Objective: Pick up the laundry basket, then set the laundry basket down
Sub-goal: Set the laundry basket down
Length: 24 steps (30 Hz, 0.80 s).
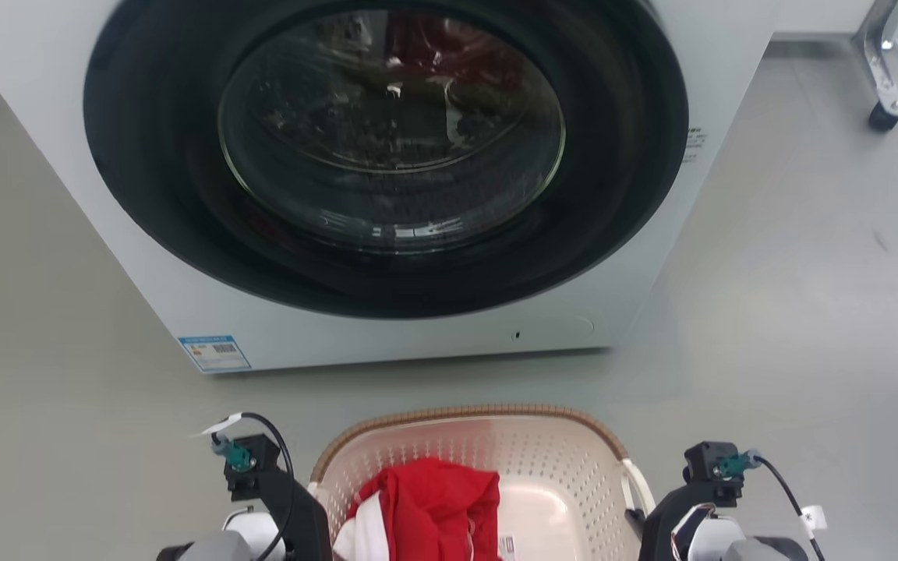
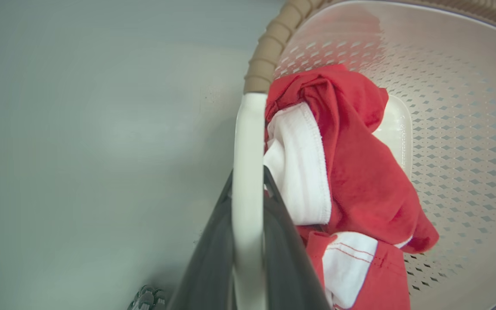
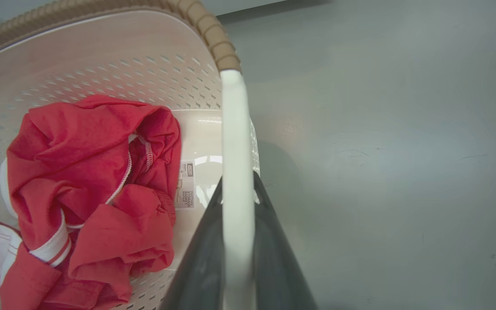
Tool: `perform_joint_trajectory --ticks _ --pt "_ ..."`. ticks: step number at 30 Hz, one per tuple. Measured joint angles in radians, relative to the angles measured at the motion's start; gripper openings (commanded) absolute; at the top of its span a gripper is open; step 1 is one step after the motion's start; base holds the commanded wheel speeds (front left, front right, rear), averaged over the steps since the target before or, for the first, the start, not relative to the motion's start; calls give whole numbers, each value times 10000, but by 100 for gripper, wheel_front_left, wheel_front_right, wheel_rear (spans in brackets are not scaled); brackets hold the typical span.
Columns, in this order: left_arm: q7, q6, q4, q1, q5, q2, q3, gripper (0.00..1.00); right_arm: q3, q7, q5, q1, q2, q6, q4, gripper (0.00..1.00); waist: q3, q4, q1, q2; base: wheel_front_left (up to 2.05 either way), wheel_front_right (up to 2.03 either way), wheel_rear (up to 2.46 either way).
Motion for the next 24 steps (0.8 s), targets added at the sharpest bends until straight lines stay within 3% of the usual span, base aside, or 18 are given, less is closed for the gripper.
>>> perform_joint_trajectory --ticks 24 --pt "-1534 247 -420 -1722 443 75 -48 0 40 -1170 -230 -1795 -293 0 -219 0 3113 60 2 2 0 0 0"
